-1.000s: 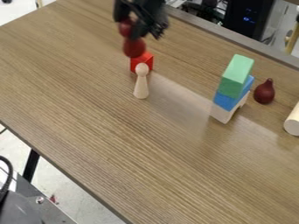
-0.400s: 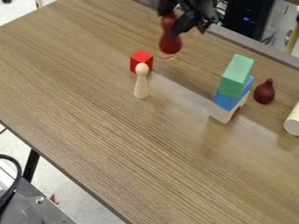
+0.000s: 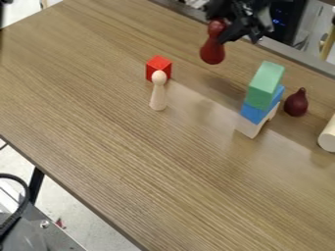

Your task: Removed the pawn from the red cube

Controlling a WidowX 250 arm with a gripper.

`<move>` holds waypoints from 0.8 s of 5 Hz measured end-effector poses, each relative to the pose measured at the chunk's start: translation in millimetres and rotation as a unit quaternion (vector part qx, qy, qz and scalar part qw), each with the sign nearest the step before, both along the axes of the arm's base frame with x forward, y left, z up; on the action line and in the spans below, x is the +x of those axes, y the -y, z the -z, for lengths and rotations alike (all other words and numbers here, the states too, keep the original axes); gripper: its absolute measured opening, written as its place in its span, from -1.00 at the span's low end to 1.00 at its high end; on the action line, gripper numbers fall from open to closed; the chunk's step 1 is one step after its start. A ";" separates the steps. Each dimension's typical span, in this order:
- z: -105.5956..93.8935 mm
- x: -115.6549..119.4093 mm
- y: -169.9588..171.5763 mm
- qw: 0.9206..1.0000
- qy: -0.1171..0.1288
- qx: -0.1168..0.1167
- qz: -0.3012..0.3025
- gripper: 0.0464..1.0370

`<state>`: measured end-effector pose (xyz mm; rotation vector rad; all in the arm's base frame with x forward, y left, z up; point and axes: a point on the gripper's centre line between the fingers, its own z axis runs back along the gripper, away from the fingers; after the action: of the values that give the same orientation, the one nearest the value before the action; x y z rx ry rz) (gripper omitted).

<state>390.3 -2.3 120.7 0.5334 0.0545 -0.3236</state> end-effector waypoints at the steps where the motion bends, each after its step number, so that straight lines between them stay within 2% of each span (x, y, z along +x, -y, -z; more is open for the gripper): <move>1: -1.1 5.8 9.0 0.999 -0.025 -0.023 0.003 -0.01; 2: 6.6 15.3 10.7 0.998 -0.062 -0.017 0.003 -0.01; 3: 25.6 21.4 9.9 0.995 -0.098 0.002 -0.002 -0.01; 4: 34.7 24.0 9.0 0.994 -0.109 0.009 0.000 -0.01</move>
<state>414.2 -11.2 86.0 0.5150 0.2688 -0.3806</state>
